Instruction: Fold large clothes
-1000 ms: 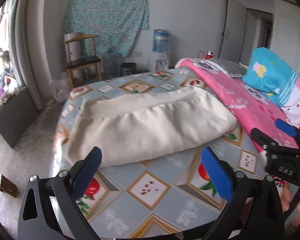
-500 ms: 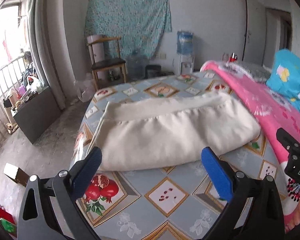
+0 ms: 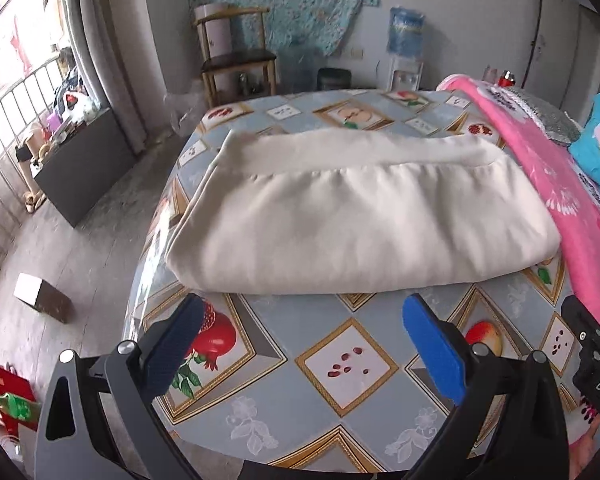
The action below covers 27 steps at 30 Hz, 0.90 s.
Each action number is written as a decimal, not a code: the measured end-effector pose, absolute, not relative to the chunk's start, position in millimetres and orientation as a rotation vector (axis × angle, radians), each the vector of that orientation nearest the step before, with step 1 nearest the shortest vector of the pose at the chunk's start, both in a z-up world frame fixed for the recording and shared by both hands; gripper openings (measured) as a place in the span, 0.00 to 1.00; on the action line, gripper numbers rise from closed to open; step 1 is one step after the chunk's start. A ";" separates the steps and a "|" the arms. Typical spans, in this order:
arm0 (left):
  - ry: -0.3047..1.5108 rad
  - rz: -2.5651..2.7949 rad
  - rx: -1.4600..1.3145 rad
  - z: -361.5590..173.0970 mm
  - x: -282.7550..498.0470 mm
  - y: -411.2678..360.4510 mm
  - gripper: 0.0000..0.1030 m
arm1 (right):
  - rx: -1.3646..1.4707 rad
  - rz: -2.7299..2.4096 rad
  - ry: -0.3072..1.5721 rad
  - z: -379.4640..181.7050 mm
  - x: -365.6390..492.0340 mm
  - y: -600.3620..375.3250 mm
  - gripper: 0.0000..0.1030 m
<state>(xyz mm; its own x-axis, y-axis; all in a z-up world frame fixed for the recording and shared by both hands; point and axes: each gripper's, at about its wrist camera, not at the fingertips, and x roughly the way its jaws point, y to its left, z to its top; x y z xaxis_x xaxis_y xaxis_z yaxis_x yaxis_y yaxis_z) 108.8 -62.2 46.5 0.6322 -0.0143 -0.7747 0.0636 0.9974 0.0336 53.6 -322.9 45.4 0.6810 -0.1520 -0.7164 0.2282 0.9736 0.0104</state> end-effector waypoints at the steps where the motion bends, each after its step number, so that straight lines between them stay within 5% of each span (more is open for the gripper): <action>1: 0.894 -0.042 0.058 45.1 110.0 -62.0 0.95 | 0.103 -0.211 0.800 44.1 54.6 -322.2 0.93; 27: 0.937 -0.070 0.089 35.7 111.7 -74.4 0.95 | 0.088 -0.198 0.850 35.8 60.2 -317.1 0.93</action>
<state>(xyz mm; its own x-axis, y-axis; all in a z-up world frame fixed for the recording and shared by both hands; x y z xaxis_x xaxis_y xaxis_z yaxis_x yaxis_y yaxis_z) 111.7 -74.4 35.7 0.5904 -0.0214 -0.8069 0.0991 0.9940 0.0461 60.2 -317.1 35.8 0.6429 -0.1389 -0.7532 0.2089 0.9779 -0.0020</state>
